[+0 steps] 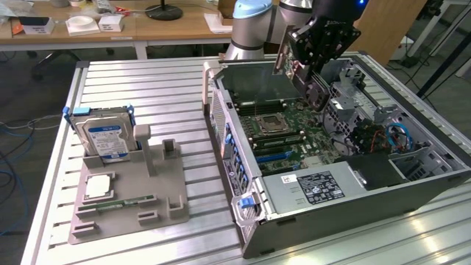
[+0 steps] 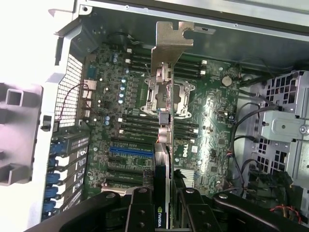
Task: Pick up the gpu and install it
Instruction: 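Insert the gpu into the slot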
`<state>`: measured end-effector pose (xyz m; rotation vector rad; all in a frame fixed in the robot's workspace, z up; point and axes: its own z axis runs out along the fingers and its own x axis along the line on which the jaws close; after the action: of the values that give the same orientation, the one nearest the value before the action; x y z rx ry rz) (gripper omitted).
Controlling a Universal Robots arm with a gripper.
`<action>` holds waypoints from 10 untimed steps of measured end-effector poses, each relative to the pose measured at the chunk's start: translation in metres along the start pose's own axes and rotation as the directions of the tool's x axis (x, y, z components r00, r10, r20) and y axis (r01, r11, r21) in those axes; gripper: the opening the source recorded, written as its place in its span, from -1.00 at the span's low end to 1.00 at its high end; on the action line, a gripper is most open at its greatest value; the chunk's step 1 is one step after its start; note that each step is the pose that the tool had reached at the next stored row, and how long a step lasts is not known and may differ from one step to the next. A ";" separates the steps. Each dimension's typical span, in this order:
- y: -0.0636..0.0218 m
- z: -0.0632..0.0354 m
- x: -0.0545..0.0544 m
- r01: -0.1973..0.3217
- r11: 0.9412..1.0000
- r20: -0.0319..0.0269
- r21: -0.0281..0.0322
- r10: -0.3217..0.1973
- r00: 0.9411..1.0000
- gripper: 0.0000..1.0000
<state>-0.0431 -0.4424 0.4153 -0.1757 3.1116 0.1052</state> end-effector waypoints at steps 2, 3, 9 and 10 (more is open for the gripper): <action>0.0000 0.0000 0.000 0.007 1.000 0.000 0.000 -0.007 1.000 -0.47; 0.0000 0.0000 0.000 0.010 1.000 -0.001 0.000 -0.010 1.000 -0.47; 0.0000 0.0000 0.000 0.031 1.000 -0.002 -0.001 -0.031 1.000 -0.47; 0.0000 0.0000 0.000 0.034 0.999 -0.002 -0.001 -0.034 0.999 -0.47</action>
<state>-0.0431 -0.4424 0.4153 -0.2289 3.1093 0.1058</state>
